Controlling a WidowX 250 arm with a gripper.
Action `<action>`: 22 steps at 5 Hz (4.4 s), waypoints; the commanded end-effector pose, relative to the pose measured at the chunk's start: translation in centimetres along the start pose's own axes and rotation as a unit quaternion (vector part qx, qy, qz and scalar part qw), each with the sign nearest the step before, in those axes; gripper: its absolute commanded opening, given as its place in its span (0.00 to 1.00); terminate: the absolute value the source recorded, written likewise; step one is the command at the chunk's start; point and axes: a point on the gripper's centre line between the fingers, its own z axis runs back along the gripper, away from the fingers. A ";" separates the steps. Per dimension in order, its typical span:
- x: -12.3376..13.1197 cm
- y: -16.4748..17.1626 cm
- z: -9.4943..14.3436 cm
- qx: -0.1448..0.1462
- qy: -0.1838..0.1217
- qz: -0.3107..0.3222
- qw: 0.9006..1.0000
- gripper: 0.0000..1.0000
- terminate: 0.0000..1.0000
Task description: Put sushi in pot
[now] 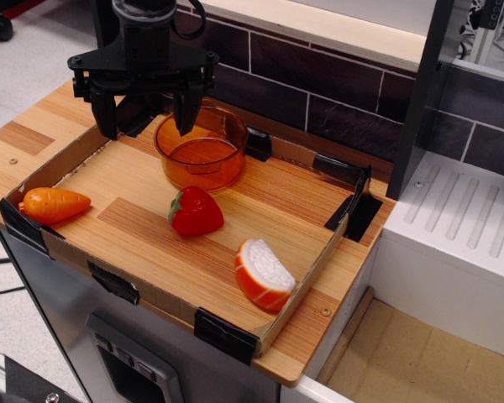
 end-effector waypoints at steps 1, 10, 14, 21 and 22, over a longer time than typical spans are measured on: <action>0.0 0.0 0.0 0.000 0.000 0.000 1.000 1.00 0.00; -9.8 -7.4 -3.8 -0.029 0.006 0.268 0.963 1.00 0.00; -10.3 -6.9 -4.3 -0.013 0.095 0.257 0.962 0.00 0.00; 3.5 -2.6 -1.9 -0.010 0.045 0.376 0.926 0.00 0.00; 4.6 -1.9 -2.4 -0.008 0.040 0.377 0.925 0.00 0.00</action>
